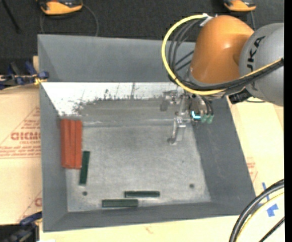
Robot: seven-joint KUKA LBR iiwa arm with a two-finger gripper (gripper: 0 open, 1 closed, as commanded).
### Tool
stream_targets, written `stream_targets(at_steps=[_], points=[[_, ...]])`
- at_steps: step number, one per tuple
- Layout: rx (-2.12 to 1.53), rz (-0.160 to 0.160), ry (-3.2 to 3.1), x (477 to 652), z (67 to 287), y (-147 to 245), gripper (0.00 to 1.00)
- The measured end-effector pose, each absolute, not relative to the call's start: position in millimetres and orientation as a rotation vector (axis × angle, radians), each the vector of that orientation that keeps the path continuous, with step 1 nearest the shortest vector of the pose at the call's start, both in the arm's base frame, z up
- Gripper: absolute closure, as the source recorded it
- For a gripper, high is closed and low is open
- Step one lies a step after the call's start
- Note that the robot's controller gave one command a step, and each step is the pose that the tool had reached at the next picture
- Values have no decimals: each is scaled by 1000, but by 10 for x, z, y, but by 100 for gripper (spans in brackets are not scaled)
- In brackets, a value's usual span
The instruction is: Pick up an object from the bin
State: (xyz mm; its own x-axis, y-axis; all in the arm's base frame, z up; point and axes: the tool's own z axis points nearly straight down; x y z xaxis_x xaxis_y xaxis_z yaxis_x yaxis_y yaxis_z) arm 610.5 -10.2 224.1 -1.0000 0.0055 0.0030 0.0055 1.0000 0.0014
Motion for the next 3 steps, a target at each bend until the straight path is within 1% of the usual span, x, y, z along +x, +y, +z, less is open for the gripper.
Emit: stream_targets(at_steps=[1, 2, 3], points=[[203, -3, -3127, 5242, 1252, 858, 0], [576, 4, -3114, 4786, 750, 362, 0], [571, 1, -3095, 4733, 726, 362, 100]])
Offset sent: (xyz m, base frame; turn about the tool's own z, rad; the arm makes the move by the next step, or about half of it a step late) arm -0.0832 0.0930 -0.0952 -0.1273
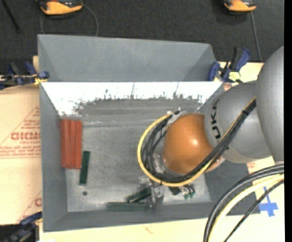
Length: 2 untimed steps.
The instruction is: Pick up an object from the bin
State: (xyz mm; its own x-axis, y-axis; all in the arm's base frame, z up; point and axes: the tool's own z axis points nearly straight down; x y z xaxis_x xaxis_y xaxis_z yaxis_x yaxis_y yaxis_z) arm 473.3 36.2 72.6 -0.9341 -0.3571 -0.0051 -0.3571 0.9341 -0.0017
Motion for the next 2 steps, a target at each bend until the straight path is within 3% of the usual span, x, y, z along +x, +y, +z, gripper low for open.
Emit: stream_targets(at_steps=[1, 2], points=[[-565, -2, 3069, 4776, 747, 367, 0], [-566, -1, 3082, 4741, 730, 365, 100]])
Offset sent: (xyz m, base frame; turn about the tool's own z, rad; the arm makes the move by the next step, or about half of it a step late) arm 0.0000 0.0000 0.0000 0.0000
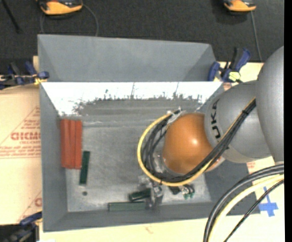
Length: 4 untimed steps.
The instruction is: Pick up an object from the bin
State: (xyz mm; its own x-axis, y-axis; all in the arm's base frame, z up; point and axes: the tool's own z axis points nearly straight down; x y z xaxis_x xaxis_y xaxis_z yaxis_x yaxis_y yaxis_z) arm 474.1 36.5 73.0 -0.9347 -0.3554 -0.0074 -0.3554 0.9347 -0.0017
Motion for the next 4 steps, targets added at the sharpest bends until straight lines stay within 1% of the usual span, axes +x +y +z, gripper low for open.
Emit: stream_targets(at_steps=[1, 2, 3, 4], points=[[-212, 4, 3130, 4909, 706, 654, 100], [-175, 4, 3125, 4882, 2148, 701, 100], [-176, 2, 3134, 4867, 2105, 695, 0], [-550, -1, 3091, 5460, 1188, 966, 0]])
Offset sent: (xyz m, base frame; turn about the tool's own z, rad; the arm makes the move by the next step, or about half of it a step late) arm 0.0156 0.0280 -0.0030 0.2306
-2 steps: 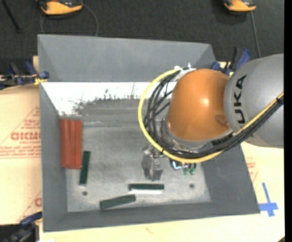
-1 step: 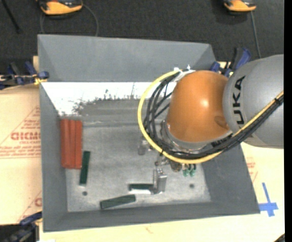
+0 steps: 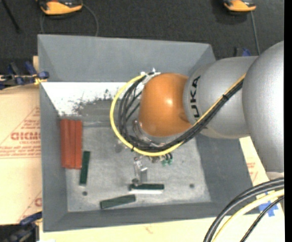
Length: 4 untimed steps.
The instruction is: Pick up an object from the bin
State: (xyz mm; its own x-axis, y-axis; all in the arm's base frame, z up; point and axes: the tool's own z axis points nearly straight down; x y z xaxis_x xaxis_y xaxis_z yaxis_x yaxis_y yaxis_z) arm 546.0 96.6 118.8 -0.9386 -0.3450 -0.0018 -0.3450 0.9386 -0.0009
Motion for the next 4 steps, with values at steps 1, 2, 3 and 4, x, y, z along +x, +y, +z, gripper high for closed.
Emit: stream_targets(at_steps=[1, 2, 3, 4], points=[[-86, 1, 3142, 4771, 971, 763, 0], [-21, 6, 3123, 4768, 719, 660, 0], [-24, 3, 3138, 4725, 703, 658, 100], [-19, 4, 3137, 4755, 1082, 657, 100]])
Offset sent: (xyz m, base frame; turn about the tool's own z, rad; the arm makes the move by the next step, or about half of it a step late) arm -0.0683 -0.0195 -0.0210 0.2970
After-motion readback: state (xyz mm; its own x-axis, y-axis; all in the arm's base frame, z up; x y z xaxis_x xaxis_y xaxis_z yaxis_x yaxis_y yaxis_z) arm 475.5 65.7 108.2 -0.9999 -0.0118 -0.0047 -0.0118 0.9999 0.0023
